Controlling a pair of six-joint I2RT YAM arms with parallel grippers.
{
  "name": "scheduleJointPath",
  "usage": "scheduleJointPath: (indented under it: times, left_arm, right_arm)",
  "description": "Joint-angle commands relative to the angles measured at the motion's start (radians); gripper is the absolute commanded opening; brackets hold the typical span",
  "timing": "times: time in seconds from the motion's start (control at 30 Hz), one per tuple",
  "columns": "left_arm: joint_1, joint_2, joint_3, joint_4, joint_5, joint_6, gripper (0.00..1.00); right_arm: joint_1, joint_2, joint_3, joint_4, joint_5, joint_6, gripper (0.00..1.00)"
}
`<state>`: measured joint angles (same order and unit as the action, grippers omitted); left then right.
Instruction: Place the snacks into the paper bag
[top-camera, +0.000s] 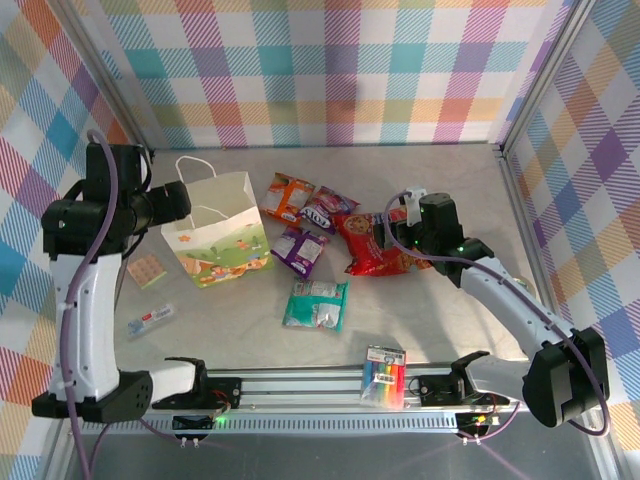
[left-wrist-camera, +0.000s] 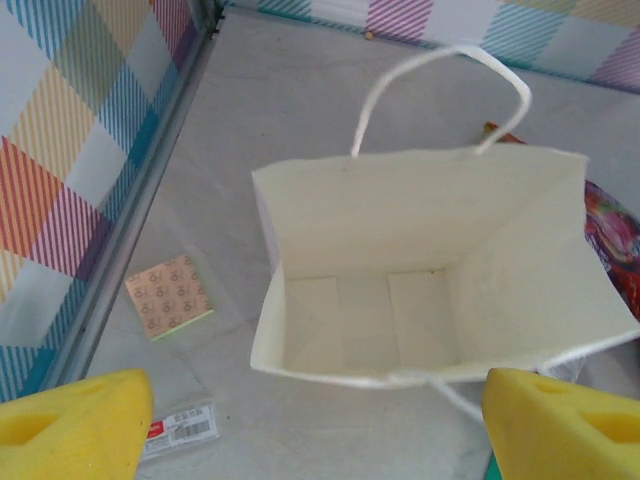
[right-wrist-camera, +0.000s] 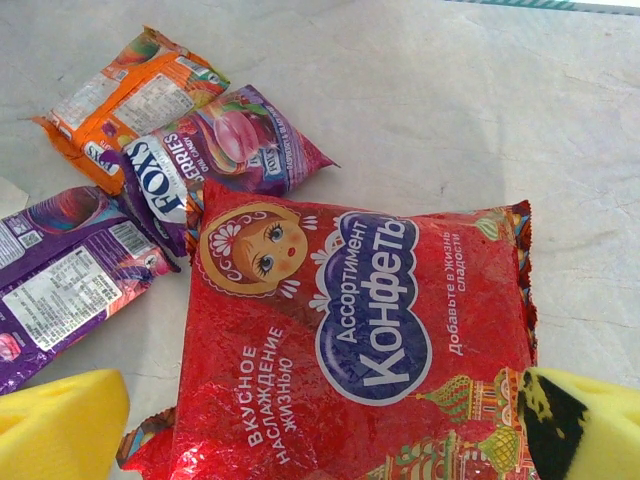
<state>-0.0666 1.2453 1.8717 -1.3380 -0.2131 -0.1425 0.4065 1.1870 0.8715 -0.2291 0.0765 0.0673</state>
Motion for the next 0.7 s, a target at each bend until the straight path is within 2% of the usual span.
scheduleJointPath:
  times: [0.0,0.17,0.3,0.53,0.67]
  left_arm:
    - [0.031,0.028,0.019,0.065,0.054,-0.008,0.85]
    - [0.059,0.126,0.055,0.094,0.094,0.005,0.84]
    - [0.06,0.198,0.072,0.096,0.061,0.001,0.85]
    - [0.06,0.257,0.056,0.162,0.026,0.097,0.85]
    - [0.061,0.263,0.022,0.212,0.051,0.159,0.84]
  right_arm:
    - [0.006,0.006,0.038,-0.011,-0.015,-0.012,0.99]
    - [0.007,0.021,0.048,-0.017,-0.014,-0.011,0.99]
    - [0.008,0.031,0.065,-0.035,-0.015,-0.01,0.99]
    - [0.008,0.038,0.081,-0.042,-0.003,-0.017,0.99]
    - [0.009,0.058,0.095,-0.052,-0.007,-0.006,0.99]
